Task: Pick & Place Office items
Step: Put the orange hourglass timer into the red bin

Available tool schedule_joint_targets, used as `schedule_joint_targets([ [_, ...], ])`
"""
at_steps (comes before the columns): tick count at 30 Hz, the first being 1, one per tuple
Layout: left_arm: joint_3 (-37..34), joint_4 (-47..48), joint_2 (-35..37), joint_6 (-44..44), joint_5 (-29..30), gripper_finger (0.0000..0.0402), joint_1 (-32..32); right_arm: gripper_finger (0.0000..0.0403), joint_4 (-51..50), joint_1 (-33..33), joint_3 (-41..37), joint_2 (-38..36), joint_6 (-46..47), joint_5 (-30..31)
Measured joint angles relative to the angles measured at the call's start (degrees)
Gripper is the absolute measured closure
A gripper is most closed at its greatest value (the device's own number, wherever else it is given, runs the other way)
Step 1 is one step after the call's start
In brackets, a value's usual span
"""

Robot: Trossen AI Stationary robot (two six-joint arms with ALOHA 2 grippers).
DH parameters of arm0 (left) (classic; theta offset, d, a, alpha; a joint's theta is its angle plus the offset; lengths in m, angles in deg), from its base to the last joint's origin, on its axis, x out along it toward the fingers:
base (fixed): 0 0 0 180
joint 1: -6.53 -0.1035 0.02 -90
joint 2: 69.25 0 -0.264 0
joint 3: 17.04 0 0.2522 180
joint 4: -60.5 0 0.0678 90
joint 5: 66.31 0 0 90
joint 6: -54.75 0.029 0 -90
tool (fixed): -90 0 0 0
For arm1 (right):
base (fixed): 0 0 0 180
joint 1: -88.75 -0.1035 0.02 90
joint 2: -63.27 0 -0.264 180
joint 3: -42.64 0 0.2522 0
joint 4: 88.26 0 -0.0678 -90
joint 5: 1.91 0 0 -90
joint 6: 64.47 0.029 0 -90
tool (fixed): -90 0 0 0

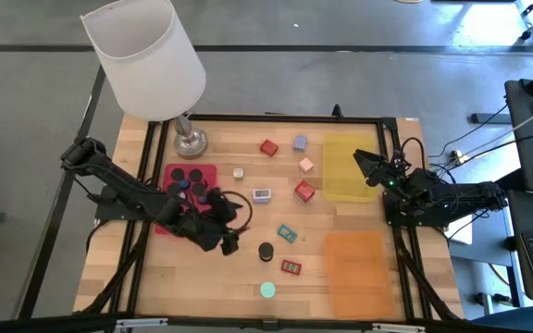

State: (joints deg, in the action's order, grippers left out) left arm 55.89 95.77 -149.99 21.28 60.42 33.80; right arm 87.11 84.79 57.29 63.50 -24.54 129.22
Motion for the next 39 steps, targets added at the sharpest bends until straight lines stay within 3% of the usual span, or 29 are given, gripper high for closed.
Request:
schedule_joint_targets([
  [7, 0.0, -14.6, -4.5, 9.4, -2.0, 0.0091, -1.7, 0.0121, 0.0, 0.0, 0.0, 0.0, 0.0, 0.0],
  [18, 0.0, -34.0, -15.5, 9.8, -2.2, 0.0090, 0.1, 0.0121, 0.0, 0.0, 0.0, 0.0, 0.0, 0.0],
  [30, 0.0, -34.4, -19.2, 11.7, 0.4, 0.0008, 0.9, 0.0121, -0.2, 0.0, 0.0, 0.0, 0.0, 0.0],
  [39, 0.0, -31.6, -21.5, 9.4, -0.2, 0.0003, 1.2, 0.0121, -0.2, 0.0, 0.0, 0.0, 0.0, 0.0],
])
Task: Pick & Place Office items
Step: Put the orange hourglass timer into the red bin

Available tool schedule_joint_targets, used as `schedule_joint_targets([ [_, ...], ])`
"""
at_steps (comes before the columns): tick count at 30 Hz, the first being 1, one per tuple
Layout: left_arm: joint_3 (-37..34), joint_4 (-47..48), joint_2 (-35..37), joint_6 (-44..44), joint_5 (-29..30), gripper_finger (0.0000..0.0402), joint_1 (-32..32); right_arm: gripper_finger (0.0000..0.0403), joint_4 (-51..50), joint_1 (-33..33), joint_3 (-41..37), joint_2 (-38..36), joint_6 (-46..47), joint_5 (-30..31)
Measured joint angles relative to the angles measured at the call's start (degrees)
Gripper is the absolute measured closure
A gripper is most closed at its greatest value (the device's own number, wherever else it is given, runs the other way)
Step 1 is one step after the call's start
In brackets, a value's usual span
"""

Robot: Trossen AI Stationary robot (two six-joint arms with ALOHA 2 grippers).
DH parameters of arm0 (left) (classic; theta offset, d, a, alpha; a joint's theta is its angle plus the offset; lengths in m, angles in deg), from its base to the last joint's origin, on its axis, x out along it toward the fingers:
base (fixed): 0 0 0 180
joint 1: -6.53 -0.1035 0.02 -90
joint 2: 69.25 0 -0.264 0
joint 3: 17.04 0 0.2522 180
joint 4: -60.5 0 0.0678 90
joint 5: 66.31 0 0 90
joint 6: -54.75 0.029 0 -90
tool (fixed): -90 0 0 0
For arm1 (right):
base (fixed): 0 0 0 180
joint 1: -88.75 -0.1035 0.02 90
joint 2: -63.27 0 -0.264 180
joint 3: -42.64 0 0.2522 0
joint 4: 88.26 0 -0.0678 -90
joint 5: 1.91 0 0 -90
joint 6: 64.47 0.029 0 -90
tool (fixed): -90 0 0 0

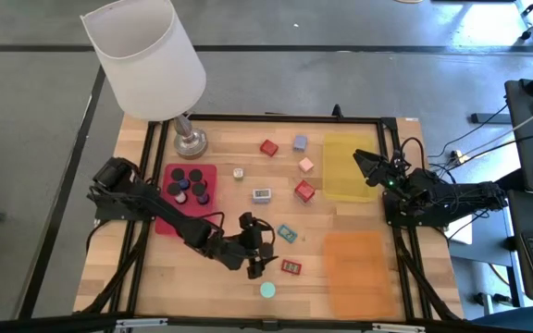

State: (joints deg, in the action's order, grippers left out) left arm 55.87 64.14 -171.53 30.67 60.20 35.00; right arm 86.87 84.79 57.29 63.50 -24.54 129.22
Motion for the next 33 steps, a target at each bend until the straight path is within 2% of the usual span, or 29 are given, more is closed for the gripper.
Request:
schedule_joint_targets([
  [10, 0.0, 4.0, 0.0, -6.6, -3.3, 0.0003, -0.1, 0.0121, 0.0, 0.0, 0.0, 0.0, 0.0, 0.0],
  [14, 0.0, 5.4, 0.0, -6.7, -3.4, 0.0003, -0.1, 0.0121, 0.0, 0.0, 0.0, 0.0, 0.0, 0.0],
  [26, 0.0, 3.9, -3.6, -9.7, -4.8, 0.0005, -0.1, 0.0121, 0.0, 0.0, 0.0, 0.0, 0.0, 0.0],
  [29, 0.0, 4.7, -3.7, -9.9, -5.1, 0.0016, -0.1, 0.0121, 0.0, 0.0, 0.0, 0.0, 0.0, 0.0],
  [33, 0.0, 5.3, -3.7, -10.1, -4.8, 0.0051, -0.1, 0.0121, 0.0, 0.0, 0.0, 0.0, 0.0, 0.0],
])
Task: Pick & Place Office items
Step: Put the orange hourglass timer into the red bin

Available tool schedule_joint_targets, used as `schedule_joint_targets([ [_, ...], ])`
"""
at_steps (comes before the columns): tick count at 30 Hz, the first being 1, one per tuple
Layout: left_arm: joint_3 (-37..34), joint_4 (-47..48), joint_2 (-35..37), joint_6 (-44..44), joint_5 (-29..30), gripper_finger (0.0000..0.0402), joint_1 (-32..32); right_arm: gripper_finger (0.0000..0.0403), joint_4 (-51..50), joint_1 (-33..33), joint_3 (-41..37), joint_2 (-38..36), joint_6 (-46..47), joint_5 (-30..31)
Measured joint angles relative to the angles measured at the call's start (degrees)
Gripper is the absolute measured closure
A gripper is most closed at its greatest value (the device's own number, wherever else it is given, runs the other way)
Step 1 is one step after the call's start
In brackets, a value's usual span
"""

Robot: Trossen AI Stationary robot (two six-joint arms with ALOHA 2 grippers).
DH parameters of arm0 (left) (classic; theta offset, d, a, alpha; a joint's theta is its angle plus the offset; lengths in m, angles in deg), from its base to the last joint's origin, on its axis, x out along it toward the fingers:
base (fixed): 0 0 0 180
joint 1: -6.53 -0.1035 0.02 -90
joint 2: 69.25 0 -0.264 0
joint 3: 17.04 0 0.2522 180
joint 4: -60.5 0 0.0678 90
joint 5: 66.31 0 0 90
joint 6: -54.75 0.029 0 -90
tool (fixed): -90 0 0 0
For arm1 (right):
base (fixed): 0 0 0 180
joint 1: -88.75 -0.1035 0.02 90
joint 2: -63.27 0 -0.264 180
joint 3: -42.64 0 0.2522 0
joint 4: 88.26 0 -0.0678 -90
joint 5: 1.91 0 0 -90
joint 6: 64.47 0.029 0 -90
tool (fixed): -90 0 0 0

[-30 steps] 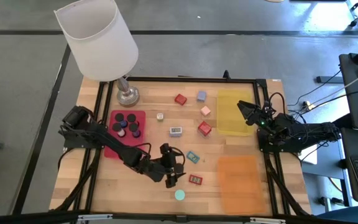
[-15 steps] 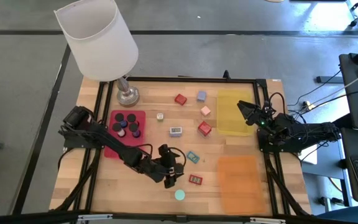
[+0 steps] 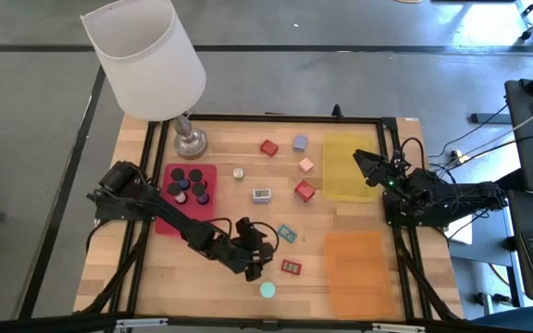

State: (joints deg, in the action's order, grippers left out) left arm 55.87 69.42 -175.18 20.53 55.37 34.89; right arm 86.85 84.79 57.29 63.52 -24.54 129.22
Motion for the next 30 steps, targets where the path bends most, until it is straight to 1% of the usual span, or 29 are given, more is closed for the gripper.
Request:
schedule_joint_targets([
  [11, 0.0, 0.1, 0.0, -0.1, 0.3, 0.0184, 0.0, 0.0121, 0.0, 0.0, 0.0, 0.0, 0.0, 0.0],
  [13, 0.0, 0.1, 0.0, -0.7, 0.4, 0.0202, 0.0, 0.0121, 0.0, 0.0, 0.0, 0.0, 0.0, 0.0],
  [15, 0.0, 0.2, 0.4, -3.5, 0.6, 0.0205, 0.0, 0.0121, 0.0, 0.0, 0.0, 0.0, 0.0, 0.0],
  [18, 0.0, 0.0, 1.9, -9.6, 2.3, 0.0205, -0.4, 0.0121, 0.0, 0.0, 0.0, 0.0, 0.0, 0.0],
  [20, 0.0, 0.0, 3.2, -11.9, 3.9, 0.0205, -0.9, 0.0121, 0.0, 0.0, 0.0, 0.0, 0.0, 0.0],
  [26, 0.0, 2.8, 8.1, -11.2, 9.7, 0.0199, -1.1, 0.0121, 0.0, 0.0, 0.0, 0.0, 0.0, 0.0],
  [30, 0.0, 9.2, 13.1, -12.9, 11.2, 0.0202, -0.3, 0.0121, 0.0, 0.0, 0.0, 0.0, 0.0, 0.0],
])
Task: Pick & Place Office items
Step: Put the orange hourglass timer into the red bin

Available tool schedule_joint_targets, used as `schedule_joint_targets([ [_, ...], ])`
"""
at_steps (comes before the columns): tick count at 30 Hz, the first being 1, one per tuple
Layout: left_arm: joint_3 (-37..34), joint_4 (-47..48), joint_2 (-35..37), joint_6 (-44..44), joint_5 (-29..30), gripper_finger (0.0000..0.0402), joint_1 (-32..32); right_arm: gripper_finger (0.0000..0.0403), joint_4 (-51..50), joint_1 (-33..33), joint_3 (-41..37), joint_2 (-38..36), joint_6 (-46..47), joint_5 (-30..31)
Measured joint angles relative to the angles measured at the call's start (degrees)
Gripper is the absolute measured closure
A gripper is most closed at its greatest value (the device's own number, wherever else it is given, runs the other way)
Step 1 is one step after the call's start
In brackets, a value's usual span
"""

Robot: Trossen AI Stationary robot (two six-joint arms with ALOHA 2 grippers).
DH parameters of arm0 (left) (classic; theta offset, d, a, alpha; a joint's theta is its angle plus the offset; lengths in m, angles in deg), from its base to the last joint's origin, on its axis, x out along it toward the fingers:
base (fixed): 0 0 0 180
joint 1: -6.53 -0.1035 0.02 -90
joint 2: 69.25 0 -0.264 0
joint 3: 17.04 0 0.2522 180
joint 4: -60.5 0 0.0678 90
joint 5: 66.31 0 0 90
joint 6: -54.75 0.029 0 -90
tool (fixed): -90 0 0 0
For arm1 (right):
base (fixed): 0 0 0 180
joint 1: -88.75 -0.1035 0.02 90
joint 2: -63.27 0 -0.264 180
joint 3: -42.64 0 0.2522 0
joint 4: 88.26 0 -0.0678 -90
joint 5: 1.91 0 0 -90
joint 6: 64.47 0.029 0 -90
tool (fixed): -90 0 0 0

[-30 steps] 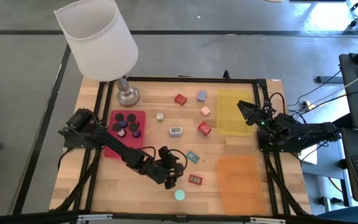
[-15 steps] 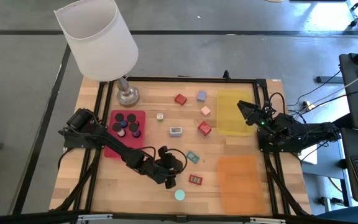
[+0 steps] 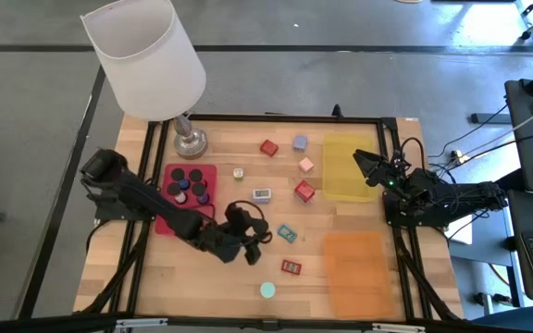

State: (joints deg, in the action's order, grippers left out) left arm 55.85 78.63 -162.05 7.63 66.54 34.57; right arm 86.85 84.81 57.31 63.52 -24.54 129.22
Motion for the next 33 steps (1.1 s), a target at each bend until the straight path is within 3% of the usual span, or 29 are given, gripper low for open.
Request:
schedule_joint_targets([
  [7, 0.0, 17.9, 10.3, -6.4, 2.2, 0.0200, 3.4, 0.0121, 0.0, 0.0, 0.0, 0.0, 0.0, 0.0],
  [14, 0.0, 38.1, 16.8, -18.6, 2.8, 0.0201, 8.6, 0.0121, 0.0, 0.0, 0.0, 0.0, 0.0, 0.0],
  [25, 0.0, 68.4, 17.5, -53.5, 3.4, 0.0200, 21.0, 0.0121, 0.0, 0.0, 0.0, 0.0, 0.0, 0.0],
  [33, -0.6, 84.0, 14.7, -71.0, -2.7, 0.0200, 24.6, 0.0121, 0.0, 0.0, 0.0, 0.0, 0.0, 0.0],
])
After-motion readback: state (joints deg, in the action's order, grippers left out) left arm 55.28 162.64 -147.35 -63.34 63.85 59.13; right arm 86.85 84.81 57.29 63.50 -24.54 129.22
